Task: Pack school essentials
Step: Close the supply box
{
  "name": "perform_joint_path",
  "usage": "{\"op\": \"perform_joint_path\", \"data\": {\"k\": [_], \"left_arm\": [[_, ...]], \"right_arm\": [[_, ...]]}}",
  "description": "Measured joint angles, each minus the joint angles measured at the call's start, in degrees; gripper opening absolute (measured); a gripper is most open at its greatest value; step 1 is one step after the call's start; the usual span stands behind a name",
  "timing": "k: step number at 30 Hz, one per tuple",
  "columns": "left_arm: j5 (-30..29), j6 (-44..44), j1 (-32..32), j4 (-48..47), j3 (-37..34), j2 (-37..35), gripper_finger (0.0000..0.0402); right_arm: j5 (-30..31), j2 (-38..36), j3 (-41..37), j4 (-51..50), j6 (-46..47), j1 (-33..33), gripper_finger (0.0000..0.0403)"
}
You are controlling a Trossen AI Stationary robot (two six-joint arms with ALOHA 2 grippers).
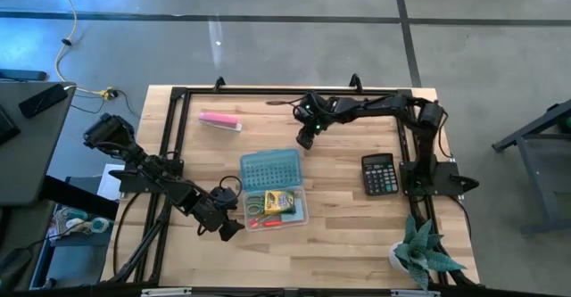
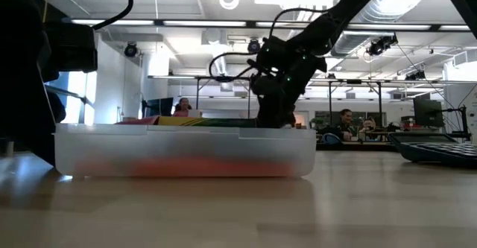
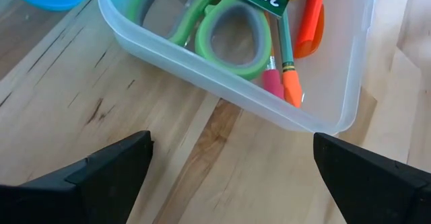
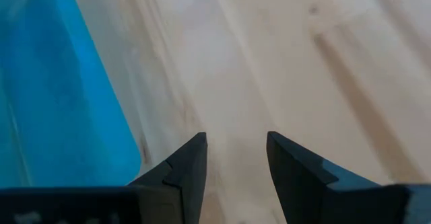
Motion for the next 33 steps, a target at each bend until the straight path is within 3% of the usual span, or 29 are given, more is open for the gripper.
{"op": "perform_joint_path", "data": {"k": [5, 13, 19, 33], "left_arm": [[-0.1, 0.0, 0.0, 0.0, 0.0, 0.0, 0.0400], [-0.2, 0.0, 0.0, -0.1, 0.0, 0.1, 0.0400], [-0.2, 0.5, 0.0, -0.1, 0.0, 0.1, 0.0400], [-0.2, 1.5, 0.1, 0.2, -0.1, 0.1, 0.0400]], "right_arm": [[0.2, -3.5, 0.0, -0.9, -1.6, 0.4, 0.0144], [0.6, -3.9, 0.0, -1.6, -4.7, 7.7, 0.0144], [12.5, -3.9, 0.0, -1.3, -6.8, 11.3, 0.0144], [8.3, -3.8, 0.0, -1.9, -4.9, 11.9, 0.0144]]}}
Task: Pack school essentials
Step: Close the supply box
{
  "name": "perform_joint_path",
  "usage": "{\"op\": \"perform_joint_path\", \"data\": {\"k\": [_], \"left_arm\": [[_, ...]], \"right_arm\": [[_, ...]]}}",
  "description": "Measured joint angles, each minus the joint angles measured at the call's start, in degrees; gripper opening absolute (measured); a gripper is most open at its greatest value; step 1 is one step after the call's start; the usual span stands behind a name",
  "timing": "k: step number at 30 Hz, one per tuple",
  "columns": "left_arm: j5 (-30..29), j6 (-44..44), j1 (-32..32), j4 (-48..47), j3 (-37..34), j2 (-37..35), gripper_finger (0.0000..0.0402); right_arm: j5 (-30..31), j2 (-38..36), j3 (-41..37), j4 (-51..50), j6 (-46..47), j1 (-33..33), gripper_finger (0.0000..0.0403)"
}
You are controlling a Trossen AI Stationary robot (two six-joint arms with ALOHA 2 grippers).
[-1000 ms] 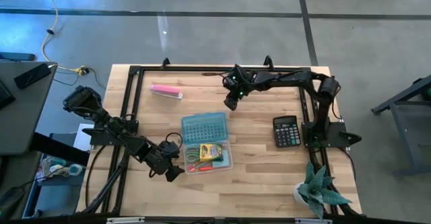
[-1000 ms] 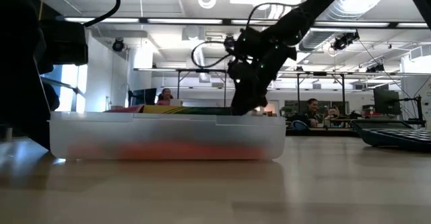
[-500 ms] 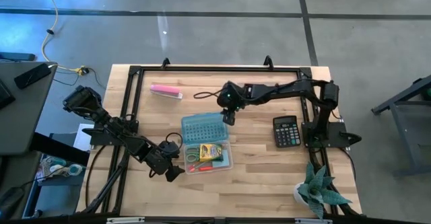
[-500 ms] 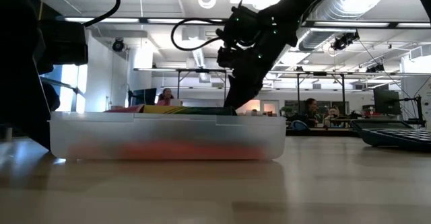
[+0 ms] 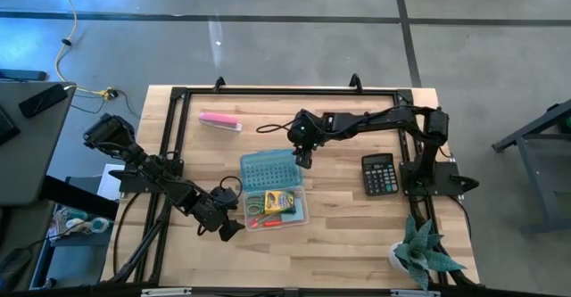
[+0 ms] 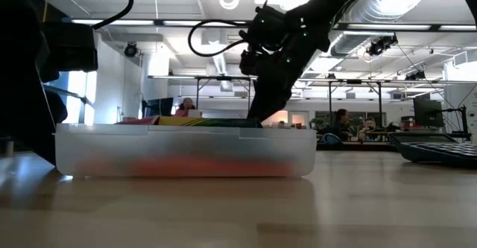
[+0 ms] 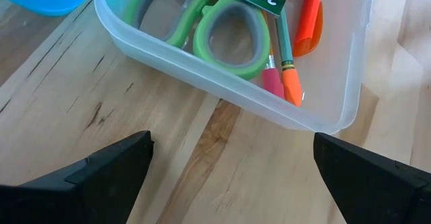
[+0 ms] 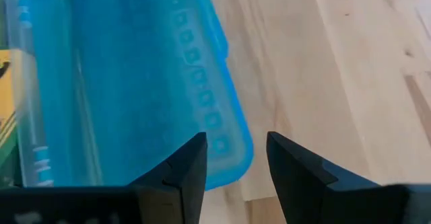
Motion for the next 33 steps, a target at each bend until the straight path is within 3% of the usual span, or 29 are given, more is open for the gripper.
{"op": "perform_joint_path", "data": {"k": [16, 33], "left_arm": [[0.3, 4.5, 0.9, 0.5, 0.0, 0.0, 0.0400], [2.6, 14.5, 6.8, 0.6, 0.0, 0.1, 0.0400]], "right_arm": [[2.5, 2.3, 0.0, -0.1, 3.0, 0.0, 0.0139], [10.6, 2.3, 0.0, -0.3, 8.0, 0.8, 0.0006]]}}
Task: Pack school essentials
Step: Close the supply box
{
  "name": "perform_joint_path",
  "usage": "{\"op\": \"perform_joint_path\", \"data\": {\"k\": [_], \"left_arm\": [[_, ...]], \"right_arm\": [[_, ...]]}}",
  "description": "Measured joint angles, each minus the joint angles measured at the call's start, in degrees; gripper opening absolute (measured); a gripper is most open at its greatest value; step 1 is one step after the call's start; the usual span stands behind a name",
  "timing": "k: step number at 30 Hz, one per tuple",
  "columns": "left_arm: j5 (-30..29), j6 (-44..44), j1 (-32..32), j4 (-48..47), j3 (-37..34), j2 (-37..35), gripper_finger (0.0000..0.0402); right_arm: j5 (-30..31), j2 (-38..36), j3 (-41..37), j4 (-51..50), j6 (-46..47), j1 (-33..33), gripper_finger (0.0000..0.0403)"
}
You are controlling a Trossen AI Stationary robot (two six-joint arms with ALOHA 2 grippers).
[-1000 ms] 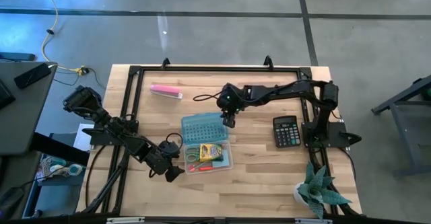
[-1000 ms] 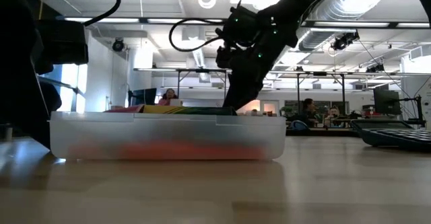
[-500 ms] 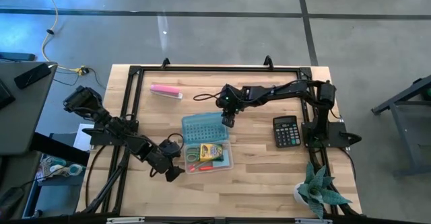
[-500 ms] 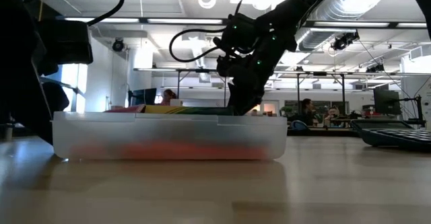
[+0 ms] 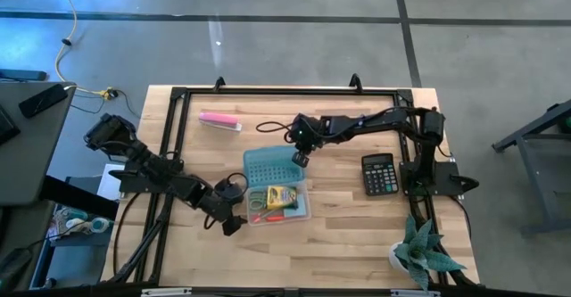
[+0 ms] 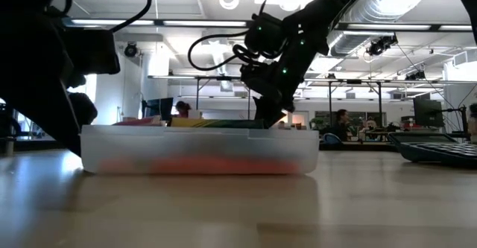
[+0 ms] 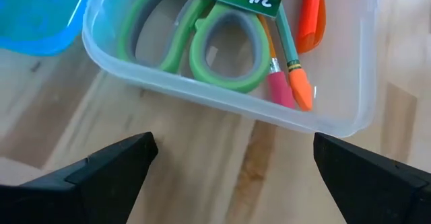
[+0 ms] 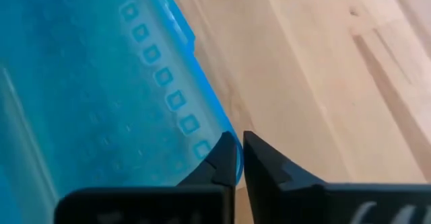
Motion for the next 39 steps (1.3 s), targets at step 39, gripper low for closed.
{"op": "perform_joint_path", "data": {"k": [39], "left_arm": [[-6.0, -7.3, 2.6, 3.4, 0.2, 3.2, 0.0400]], "right_arm": [[20.7, -5.1, 0.0, -2.8, 1.9, 5.9, 0.0004]]}}
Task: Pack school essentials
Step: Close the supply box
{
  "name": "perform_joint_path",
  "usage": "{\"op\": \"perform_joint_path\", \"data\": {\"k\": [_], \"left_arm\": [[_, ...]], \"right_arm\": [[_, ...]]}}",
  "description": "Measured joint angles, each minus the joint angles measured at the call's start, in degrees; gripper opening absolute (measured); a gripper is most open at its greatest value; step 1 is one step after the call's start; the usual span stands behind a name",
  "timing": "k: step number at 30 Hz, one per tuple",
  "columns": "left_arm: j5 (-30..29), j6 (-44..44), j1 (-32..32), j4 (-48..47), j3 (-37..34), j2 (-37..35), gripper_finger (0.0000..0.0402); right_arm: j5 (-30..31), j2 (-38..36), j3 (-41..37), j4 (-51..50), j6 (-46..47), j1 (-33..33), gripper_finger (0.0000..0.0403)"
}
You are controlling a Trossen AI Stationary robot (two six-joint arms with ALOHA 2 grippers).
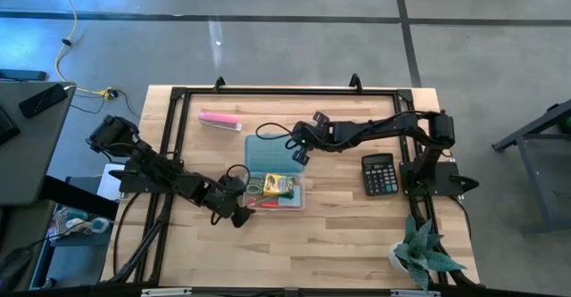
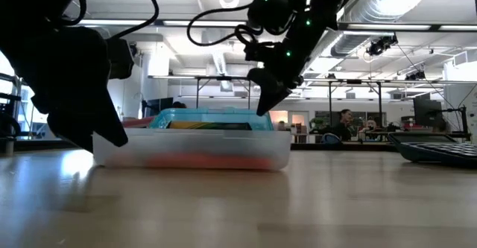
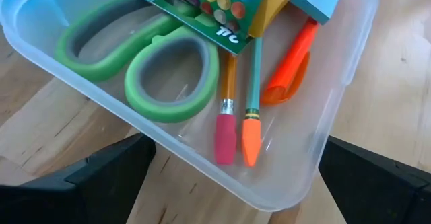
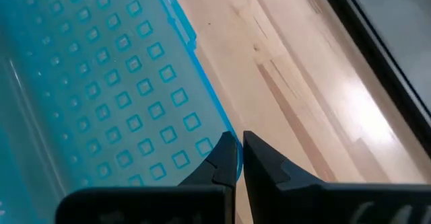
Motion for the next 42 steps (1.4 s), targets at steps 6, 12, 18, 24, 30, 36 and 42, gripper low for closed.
{"op": "perform_joint_path", "data": {"k": [6, 12, 18, 24, 30, 36, 42], "left_arm": [[-0.5, -1.1, -0.1, 0.4, 0.0, 0.2, 0.0400], [-1.0, -1.3, -0.1, 0.9, 0.0, 0.3, 0.0400], [-1.5, -1.3, -0.1, 1.3, -0.1, 0.3, 0.0400], [-2.5, -1.3, -0.1, 1.3, -0.1, 0.3, 0.0400], [-3.3, -1.4, -0.1, 1.4, -0.1, 0.4, 0.0400], [-4.5, -1.6, -0.1, 2.1, -0.1, 0.4, 0.0400], [-5.9, -1.6, 0.0, 2.9, -0.3, 0.5, 0.0400]], "right_arm": [[4.2, 0.0, 0.0, 0.1, 0.0, 1.8, 0.0004], [11.5, 0.0, 0.0, 0.3, -1.1, 4.9, 0.0004], [19.4, 0.0, 0.0, 0.3, -2.1, 8.7, 0.0004], [25.3, 0.0, 0.0, 0.3, -2.2, 12.2, 0.0004], [31.7, 0.0, 0.0, 0.3, -2.6, 16.5, 0.0004], [37.0, 0.0, 0.0, 0.3, -2.6, 21.2, 0.0004], [39.6, 0.0, 0.0, 0.3, -2.6, 25.2, 0.0007]]}}
